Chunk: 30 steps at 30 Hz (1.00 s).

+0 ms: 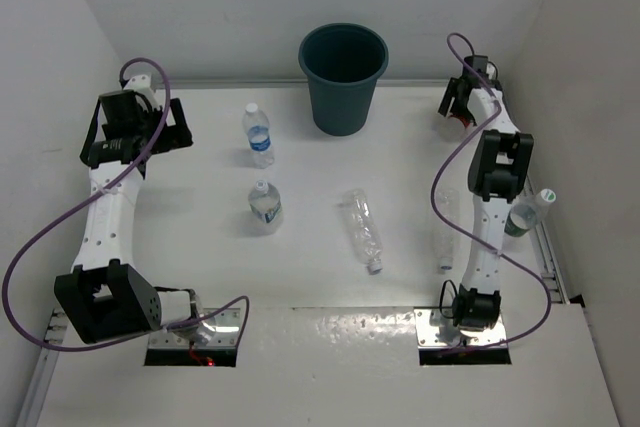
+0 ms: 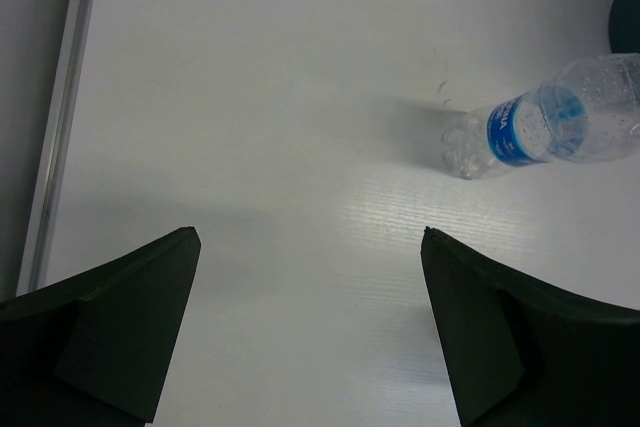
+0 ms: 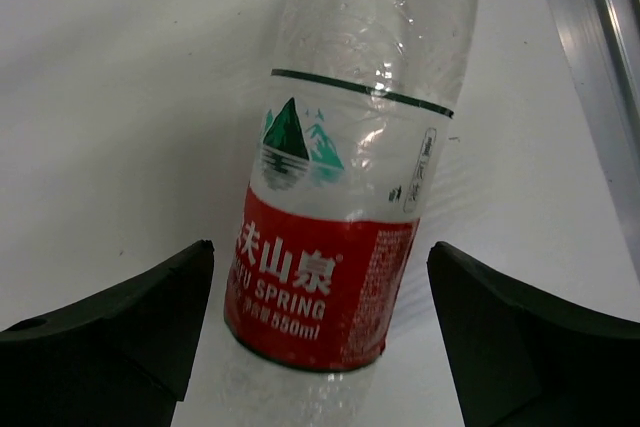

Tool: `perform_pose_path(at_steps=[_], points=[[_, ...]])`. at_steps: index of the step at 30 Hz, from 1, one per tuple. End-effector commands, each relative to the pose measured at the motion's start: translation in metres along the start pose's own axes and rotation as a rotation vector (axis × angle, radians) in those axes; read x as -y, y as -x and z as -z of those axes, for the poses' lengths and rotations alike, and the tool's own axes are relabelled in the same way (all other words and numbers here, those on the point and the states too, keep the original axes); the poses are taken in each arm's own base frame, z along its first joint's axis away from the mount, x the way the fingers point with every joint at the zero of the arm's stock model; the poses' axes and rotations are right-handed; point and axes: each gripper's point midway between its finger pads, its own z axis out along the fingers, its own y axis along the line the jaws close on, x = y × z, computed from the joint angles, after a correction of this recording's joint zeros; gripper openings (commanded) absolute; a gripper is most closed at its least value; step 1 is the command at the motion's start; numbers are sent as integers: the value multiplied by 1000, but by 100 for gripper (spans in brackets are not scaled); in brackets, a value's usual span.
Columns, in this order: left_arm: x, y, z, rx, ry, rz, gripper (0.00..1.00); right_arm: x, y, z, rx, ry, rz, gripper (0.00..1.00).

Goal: Put the plastic bottles in the bin

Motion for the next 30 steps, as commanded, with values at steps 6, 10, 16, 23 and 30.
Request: perform_pose_path(at_steps=[6, 10, 16, 23, 30], points=[[-3, 3, -4, 15, 20, 16, 100, 3, 29, -17, 82, 25, -93, 80], [-4, 1, -6, 6, 20, 17, 100, -1, 26, -22, 76, 45, -98, 72], [-4, 1, -6, 6, 20, 17, 100, -15, 32, -6, 70, 125, -107, 18], [13, 0, -6, -1, -76, 6, 100, -46, 69, 74, 165, 312, -161, 0], [24, 20, 11, 78, -143, -28, 100, -83, 165, 280, 672, 543, -91, 0]])
